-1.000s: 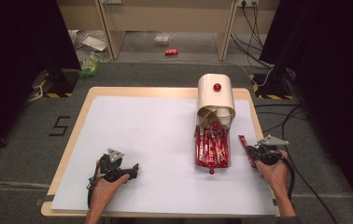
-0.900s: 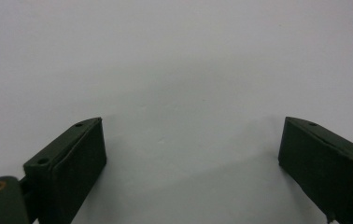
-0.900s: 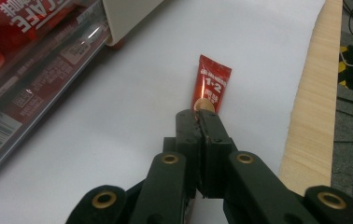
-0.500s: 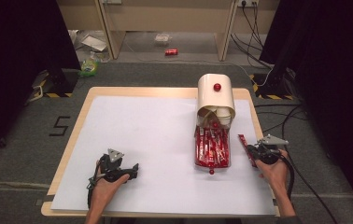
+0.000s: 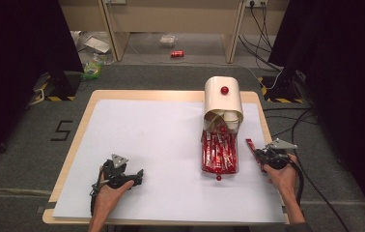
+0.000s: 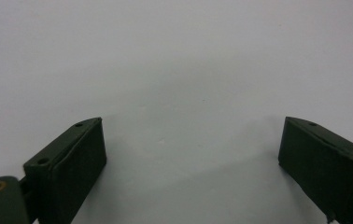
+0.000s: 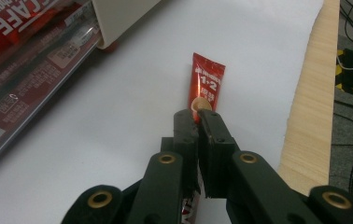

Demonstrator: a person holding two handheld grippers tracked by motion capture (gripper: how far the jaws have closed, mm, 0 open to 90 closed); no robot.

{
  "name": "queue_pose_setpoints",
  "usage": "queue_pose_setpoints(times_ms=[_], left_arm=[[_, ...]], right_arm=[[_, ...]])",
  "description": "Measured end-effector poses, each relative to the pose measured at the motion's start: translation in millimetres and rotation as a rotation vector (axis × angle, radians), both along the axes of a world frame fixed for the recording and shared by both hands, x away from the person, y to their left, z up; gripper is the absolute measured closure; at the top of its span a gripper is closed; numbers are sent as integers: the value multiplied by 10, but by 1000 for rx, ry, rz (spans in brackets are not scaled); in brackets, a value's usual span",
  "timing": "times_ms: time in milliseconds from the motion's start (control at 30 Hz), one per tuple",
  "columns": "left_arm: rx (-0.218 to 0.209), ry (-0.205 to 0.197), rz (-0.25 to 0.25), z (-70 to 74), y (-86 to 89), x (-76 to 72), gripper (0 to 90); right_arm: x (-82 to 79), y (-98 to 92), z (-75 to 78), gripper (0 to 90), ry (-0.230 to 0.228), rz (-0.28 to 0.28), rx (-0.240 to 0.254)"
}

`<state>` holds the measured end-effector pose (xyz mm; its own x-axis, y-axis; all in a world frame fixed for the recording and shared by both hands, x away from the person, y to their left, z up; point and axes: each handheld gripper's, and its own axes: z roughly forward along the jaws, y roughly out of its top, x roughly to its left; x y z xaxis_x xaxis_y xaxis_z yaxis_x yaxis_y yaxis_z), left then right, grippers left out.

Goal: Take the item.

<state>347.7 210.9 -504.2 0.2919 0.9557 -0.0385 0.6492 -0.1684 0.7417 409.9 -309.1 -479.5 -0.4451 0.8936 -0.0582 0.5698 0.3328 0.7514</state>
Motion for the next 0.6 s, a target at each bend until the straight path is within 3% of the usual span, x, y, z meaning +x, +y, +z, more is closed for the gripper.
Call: queue_pose_setpoints(times_ms=[400, 600], left_arm=[[-1, 0, 0, 0, 1, 0, 69], [-2, 0, 0, 0, 2, 0, 69]], right_arm=[[-58, -6, 103, 740, -47, -11, 54], [-79, -32, 129, 633, -59, -24, 63]])
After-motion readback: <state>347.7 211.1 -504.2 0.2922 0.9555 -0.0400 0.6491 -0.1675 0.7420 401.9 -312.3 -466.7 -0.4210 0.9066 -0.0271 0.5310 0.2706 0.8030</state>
